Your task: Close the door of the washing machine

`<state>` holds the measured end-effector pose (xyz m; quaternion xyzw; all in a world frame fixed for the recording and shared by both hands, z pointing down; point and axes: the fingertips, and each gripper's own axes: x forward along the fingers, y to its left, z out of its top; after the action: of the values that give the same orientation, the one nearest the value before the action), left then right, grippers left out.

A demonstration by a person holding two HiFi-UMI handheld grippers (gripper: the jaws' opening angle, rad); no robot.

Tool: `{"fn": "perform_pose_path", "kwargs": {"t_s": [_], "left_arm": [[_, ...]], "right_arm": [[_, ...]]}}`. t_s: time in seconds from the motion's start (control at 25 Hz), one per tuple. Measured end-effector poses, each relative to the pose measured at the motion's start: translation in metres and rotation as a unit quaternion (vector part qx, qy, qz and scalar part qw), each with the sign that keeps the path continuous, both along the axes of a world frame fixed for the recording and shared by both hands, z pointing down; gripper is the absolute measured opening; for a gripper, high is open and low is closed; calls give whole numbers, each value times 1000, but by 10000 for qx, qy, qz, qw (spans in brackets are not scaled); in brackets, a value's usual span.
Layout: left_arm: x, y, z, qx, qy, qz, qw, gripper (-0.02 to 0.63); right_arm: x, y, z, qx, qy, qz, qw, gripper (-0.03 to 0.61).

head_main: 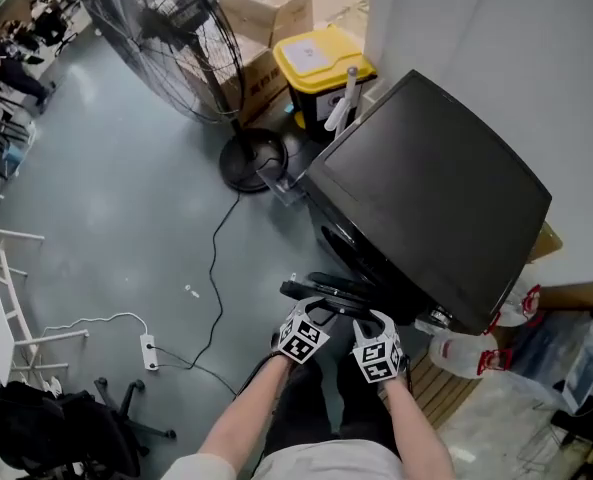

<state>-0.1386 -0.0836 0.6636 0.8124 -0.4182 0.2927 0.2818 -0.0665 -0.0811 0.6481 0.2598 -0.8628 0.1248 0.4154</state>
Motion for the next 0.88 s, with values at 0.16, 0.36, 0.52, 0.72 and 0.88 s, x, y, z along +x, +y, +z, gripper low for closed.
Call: {"fn": "perform_pose_path", "kwargs": {"t_s": [0.16,0.36,0.52,0.72,0.88], "left_arm": [[-1,-13,0,124,36,207,9997,186],[-3,-23,-3,284,105,318,9990,186],[-8,-36,-11,303,229,273,9989,186],[-30,-35,-13,391,565,-769,9947,69],[-25,-37,5,483,556,-923,9930,0]], "right_arm": [[-1,-10,1,133,15,534,9985,145],[-3,-18,-2,455,-125,978,9941,144],[2,-28,-5,736,-291,1042,9914,144],[4,-34,-9,1017,-508,1247,9857,144],[5,-39,-10,1232,-654,1409,9801,144]]}}
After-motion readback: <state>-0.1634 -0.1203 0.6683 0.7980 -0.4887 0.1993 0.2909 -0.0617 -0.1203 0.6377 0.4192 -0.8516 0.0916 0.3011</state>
